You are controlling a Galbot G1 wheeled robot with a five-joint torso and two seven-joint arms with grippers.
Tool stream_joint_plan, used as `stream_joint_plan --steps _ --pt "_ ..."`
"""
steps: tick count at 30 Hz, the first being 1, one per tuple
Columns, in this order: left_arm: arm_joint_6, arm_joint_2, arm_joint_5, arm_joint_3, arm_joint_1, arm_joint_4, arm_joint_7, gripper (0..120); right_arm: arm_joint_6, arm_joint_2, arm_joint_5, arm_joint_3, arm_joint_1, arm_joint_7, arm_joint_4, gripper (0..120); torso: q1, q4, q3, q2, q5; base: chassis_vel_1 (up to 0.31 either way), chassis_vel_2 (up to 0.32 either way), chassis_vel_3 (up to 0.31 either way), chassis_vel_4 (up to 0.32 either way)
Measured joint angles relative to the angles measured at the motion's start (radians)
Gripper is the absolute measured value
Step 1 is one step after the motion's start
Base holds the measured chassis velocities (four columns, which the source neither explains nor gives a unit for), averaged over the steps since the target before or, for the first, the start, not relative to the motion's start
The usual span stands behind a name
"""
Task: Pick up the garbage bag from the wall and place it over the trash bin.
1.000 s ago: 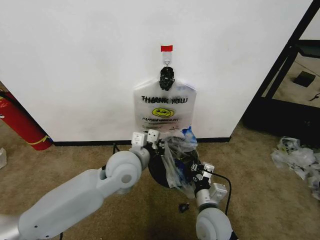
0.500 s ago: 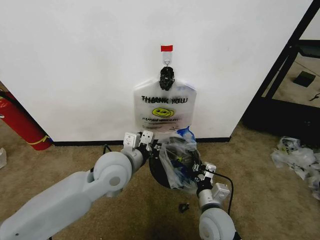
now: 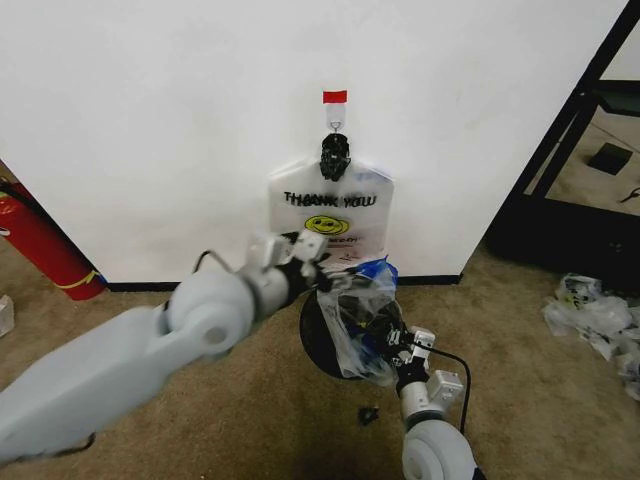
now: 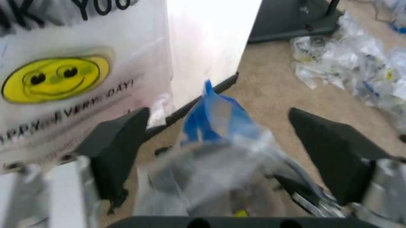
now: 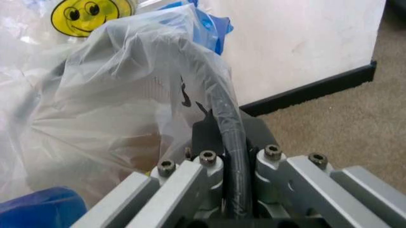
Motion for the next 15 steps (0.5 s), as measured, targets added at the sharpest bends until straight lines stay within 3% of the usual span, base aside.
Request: stream_joint_plan --steps 1,4,15 --pt "0.002 -0.017 0.000 0.022 -0.031 0.036 0.005 95 0.000 -0.004 -0.002 0.003 -0.004 -0.002 0.004 0 0.000 0.0002 0.000 0.000 0.0002 0.000 0.000 0.000 0.000" --pt "0.020 -0.037 0.000 0.058 -0.075 0.094 0.002 100 0.002 -0.010 -0.003 0.011 -0.011 -0.006 0.011 0 0.000 0.0002 0.000 0.000 0.0001 0.000 0.000 0.000 0.000" --pt "0.090 -0.040 -0.100 0.071 -0.070 0.137 -0.092 95 0.007 -0.010 -0.007 0.022 -0.011 -0.007 0.014 0 0.000 0.0005 0.000 0.000 0.0000 0.000 0.000 0.000 0.000"
